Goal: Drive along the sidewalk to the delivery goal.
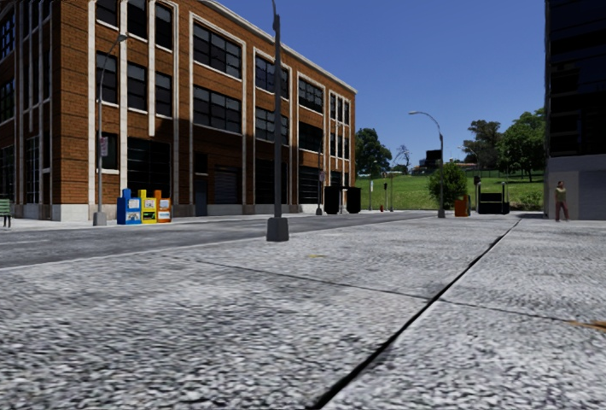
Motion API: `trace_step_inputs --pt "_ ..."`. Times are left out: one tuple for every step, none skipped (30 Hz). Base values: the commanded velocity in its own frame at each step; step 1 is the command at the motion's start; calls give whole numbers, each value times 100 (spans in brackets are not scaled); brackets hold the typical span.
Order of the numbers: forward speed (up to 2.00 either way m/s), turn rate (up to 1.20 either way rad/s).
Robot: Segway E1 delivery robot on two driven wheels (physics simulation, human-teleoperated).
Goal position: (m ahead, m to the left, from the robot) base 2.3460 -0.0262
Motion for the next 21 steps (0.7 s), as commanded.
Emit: trace_step_inputs --pt "200 0" --pt "200 0" --pt "200 0" --pt "200 0" --pt "200 0" --pt "200 0" --pt "200 0" --pt "200 0" --pt "200 0" --pt "200 0" --pt "200 0" --pt "200 0" --pt "200 0" --pt "200 0" --pt "200 0" --pt "200 0" --pt "180 0" --pt "148 0" --pt "122 0" --pt "122 0" --pt "104 0"
